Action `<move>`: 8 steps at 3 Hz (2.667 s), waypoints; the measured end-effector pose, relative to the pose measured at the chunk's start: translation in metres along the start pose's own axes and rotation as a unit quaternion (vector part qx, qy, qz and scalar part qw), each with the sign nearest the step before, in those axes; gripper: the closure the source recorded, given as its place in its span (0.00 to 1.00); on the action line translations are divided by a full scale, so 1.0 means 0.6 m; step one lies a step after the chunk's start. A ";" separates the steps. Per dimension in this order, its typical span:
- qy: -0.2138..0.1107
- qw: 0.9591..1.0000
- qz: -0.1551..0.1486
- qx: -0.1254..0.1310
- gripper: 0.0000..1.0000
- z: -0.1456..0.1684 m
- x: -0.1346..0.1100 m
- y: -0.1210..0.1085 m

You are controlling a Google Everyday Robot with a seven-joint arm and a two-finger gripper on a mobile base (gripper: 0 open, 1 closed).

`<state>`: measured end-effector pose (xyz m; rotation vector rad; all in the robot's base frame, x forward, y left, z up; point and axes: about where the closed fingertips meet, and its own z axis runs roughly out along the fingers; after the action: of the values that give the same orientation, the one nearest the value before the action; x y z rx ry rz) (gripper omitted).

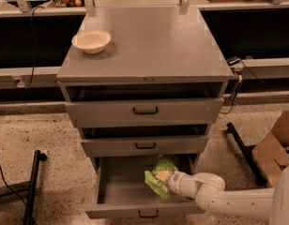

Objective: Pick green rice chip bag from bottom drawer and place on counter

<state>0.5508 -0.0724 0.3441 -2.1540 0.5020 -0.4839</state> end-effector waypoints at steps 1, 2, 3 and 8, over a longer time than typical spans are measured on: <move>-0.034 0.998 -0.036 0.025 1.00 -0.069 -0.010 -0.049; -0.058 0.997 -0.036 0.031 1.00 -0.080 -0.007 -0.057; -0.058 0.997 -0.036 0.031 1.00 -0.080 -0.007 -0.057; -0.040 0.943 -0.262 0.203 1.00 -0.369 -0.041 -0.310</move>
Offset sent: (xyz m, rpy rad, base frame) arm -0.0204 -0.0081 0.0419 0.0187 -0.0322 0.0861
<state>0.4521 -0.1006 0.6152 -1.8733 -0.2208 -0.7143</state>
